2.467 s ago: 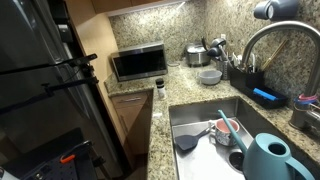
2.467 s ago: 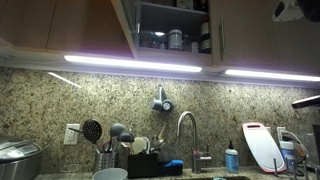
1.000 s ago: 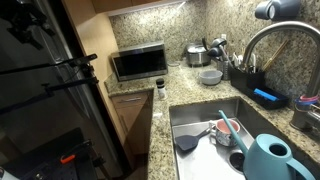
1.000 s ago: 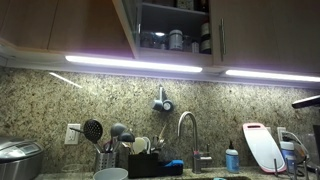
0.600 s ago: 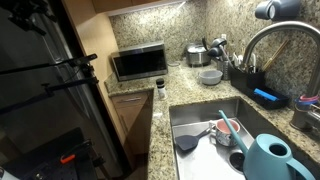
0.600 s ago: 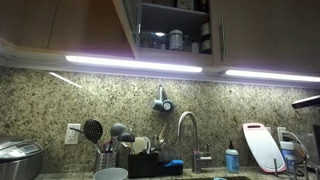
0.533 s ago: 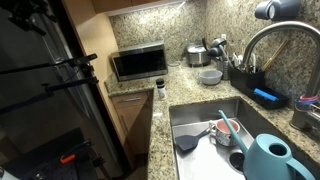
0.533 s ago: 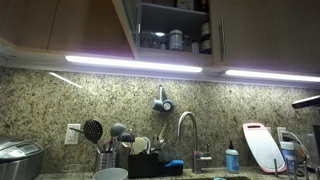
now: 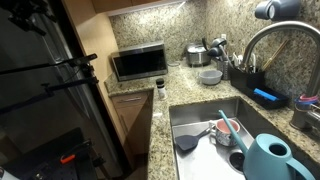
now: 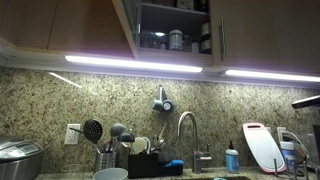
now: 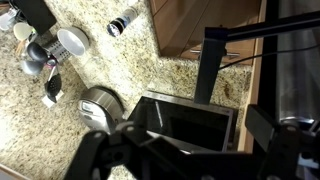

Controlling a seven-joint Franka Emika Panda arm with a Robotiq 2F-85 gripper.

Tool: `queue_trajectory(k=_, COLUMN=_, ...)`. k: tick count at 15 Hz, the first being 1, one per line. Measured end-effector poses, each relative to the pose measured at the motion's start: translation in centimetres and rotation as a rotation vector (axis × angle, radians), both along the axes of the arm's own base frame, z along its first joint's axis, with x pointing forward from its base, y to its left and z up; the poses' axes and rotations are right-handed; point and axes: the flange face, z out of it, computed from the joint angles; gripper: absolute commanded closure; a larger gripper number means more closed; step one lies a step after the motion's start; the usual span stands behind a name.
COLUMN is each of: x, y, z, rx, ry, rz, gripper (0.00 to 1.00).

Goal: Close the second cupboard door from the right

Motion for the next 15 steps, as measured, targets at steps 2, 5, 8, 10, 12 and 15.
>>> queue_trajectory(k=2, x=-0.2, y=0.5, z=0.0, rx=-0.002, ry=-0.031, rz=0.022, gripper=0.00)
queue_trajectory(k=5, x=-1.4, y=2.6, z=0.0, rx=-0.005, ry=-0.118, rz=0.117, gripper=0.00)
queue_trajectory(k=8, x=-2.7, y=5.2, z=0.1, rx=-0.005, ry=-0.218, rz=0.223, gripper=0.00)
queue_trajectory(k=10, x=-2.9, y=6.8, z=0.4, rx=0.001, ry=-0.280, rz=0.275, gripper=0.00)
queue_trajectory(k=12, x=-2.4, y=8.0, z=1.2, rx=0.010, ry=-0.328, rz=0.293, gripper=0.00)
queue_trajectory(k=15, x=-0.5, y=8.9, z=3.3, rx=0.022, ry=-0.382, rz=0.258, gripper=0.00)
